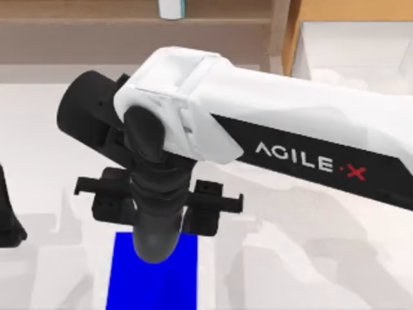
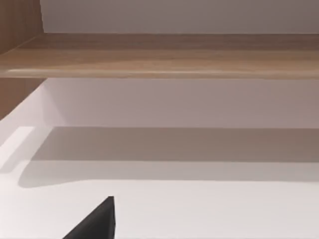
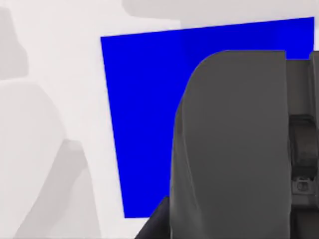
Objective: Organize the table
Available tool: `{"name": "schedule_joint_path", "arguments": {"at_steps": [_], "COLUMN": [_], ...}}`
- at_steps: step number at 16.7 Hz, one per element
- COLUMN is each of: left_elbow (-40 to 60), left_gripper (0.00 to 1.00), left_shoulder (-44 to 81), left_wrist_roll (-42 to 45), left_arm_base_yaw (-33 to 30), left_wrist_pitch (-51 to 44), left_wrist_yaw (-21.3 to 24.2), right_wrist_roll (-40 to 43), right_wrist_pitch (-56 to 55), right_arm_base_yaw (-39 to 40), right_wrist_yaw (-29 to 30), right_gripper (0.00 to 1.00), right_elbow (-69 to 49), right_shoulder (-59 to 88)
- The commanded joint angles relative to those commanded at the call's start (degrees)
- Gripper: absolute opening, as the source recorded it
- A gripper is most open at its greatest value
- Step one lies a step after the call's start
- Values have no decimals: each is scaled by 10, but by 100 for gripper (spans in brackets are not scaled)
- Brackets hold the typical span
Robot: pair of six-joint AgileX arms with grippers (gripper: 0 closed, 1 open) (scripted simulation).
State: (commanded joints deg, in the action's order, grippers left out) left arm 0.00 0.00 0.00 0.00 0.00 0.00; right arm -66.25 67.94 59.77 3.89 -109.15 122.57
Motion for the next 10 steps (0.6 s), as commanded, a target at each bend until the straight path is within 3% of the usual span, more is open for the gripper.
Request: {"name": "schedule_joint_path", "arguments": {"at_steps": [5,10], "left_elbow": [0,0], "left_gripper": [100,100], "left_shoulder": [0,0], "left_wrist_roll": [0,0], "left_arm_base_yaw": [0,0], "left_wrist_pitch": [0,0], "left_wrist_yaw": [0,0], "right_wrist_roll": [6,22], "right_wrist_pitch": [-34,-68], "right_arm_base_yaw": [8,21], "right_wrist_yaw": [-19,2], "right_gripper": [0,0], "right_elbow": [4,4], "right_shoulder": [42,93]}}
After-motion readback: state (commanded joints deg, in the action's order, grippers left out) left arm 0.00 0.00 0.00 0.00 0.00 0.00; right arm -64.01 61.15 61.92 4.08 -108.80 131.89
